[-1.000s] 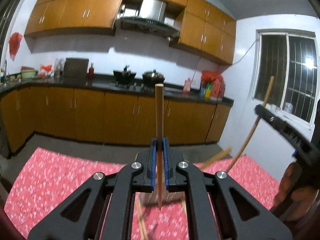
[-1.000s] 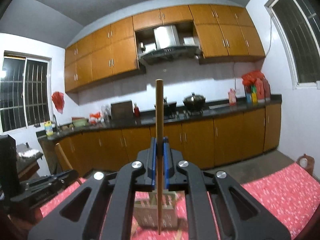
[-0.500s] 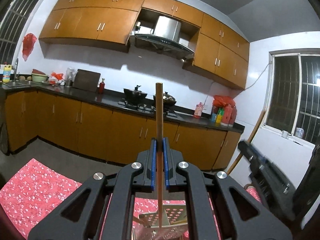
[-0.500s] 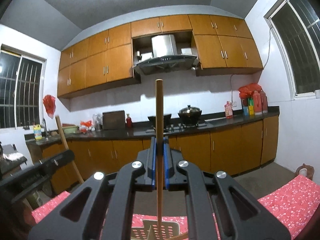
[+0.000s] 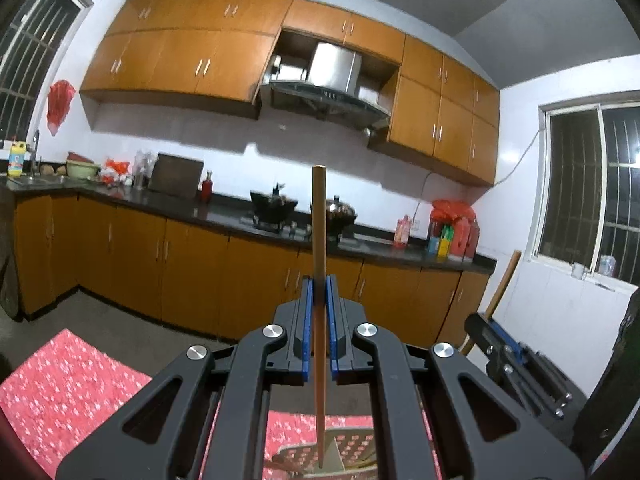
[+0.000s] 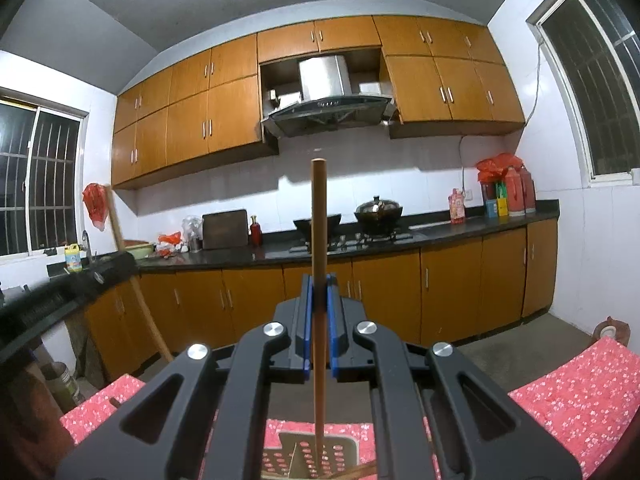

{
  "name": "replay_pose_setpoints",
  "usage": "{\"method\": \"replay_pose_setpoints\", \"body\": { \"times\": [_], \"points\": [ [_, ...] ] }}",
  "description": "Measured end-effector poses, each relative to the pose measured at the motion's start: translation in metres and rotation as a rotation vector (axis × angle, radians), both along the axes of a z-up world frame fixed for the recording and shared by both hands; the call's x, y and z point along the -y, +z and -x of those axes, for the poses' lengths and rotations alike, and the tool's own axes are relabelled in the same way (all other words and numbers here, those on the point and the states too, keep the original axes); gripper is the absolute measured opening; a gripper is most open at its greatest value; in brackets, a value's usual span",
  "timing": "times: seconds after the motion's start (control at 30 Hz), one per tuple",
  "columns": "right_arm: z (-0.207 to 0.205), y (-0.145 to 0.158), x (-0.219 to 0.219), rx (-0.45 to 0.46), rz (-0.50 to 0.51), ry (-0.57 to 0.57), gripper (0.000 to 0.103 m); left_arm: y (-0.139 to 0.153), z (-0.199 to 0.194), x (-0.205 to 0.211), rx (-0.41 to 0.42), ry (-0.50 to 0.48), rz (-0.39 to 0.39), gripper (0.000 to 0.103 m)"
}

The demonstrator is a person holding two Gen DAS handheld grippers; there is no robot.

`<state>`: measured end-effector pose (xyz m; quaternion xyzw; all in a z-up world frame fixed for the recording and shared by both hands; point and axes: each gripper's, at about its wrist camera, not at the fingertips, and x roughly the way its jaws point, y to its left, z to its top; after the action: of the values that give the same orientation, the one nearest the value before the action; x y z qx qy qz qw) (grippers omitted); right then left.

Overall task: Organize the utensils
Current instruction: 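Lower both chopsticks into the beige holder and open both tools, then grasp a wooden chopstick with the left tool while the right tool grasps another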

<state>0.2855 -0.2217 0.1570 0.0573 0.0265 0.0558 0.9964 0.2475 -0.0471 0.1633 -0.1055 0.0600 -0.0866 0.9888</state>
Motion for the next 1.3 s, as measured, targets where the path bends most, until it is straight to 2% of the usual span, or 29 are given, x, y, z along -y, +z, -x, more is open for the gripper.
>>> {"method": "replay_pose_setpoints", "body": {
  "times": [0.17,0.2,0.23,0.3,0.33,0.37,0.57,0.7,0.83,0.9,0.93,0.97,1.03,1.17,1.3],
  "points": [
    [0.002,-0.012,-0.002,-0.047,0.004,0.027,0.010,-0.030,-0.012,0.013,-0.068,-0.023,-0.047,0.007],
    [0.004,-0.014,-0.002,-0.051,0.005,0.032,0.013,-0.034,-0.012,0.013,-0.076,-0.028,-0.049,0.007],
    [0.006,-0.014,-0.002,-0.054,0.006,0.037,0.021,-0.036,-0.011,0.014,-0.082,-0.034,-0.052,0.008],
    [0.013,-0.012,0.000,-0.053,0.001,0.044,0.032,-0.037,-0.008,0.012,-0.090,-0.038,-0.055,0.016],
    [0.016,-0.013,0.000,-0.051,-0.002,0.047,0.035,-0.036,-0.005,0.011,-0.087,-0.036,-0.051,0.031],
    [0.021,-0.011,0.002,-0.049,-0.006,0.048,0.035,-0.033,0.000,0.009,-0.076,-0.030,-0.045,0.040],
    [0.059,-0.003,0.013,-0.029,-0.023,0.055,0.043,-0.014,0.027,-0.012,-0.056,-0.028,-0.009,0.041],
    [0.091,-0.019,0.024,-0.071,0.001,0.058,0.049,-0.020,0.050,-0.032,-0.089,-0.025,0.011,0.041],
    [0.107,-0.065,0.035,-0.225,0.050,0.032,0.049,-0.049,0.071,-0.050,-0.174,0.001,-0.025,0.041],
    [0.104,-0.104,0.042,-0.383,0.033,0.033,0.047,-0.073,0.074,-0.054,-0.238,0.022,-0.072,0.041],
    [0.101,-0.118,0.044,-0.437,0.022,0.035,0.040,-0.086,0.073,-0.056,-0.276,0.026,-0.092,0.041],
    [0.098,-0.141,0.045,-0.529,0.011,0.036,0.036,-0.101,0.072,-0.057,-0.323,0.024,-0.110,0.041],
    [0.095,-0.174,0.042,-0.656,-0.011,0.059,0.028,-0.136,0.070,-0.058,-0.441,0.010,-0.131,0.041],
    [0.093,-0.207,0.029,-0.770,-0.021,0.107,0.026,-0.177,0.073,-0.059,-0.575,-0.031,-0.133,0.041],
    [0.084,-0.223,0.016,-0.842,0.003,0.122,0.026,-0.196,0.075,-0.055,-0.632,-0.067,-0.123,0.041]
  ]
}}
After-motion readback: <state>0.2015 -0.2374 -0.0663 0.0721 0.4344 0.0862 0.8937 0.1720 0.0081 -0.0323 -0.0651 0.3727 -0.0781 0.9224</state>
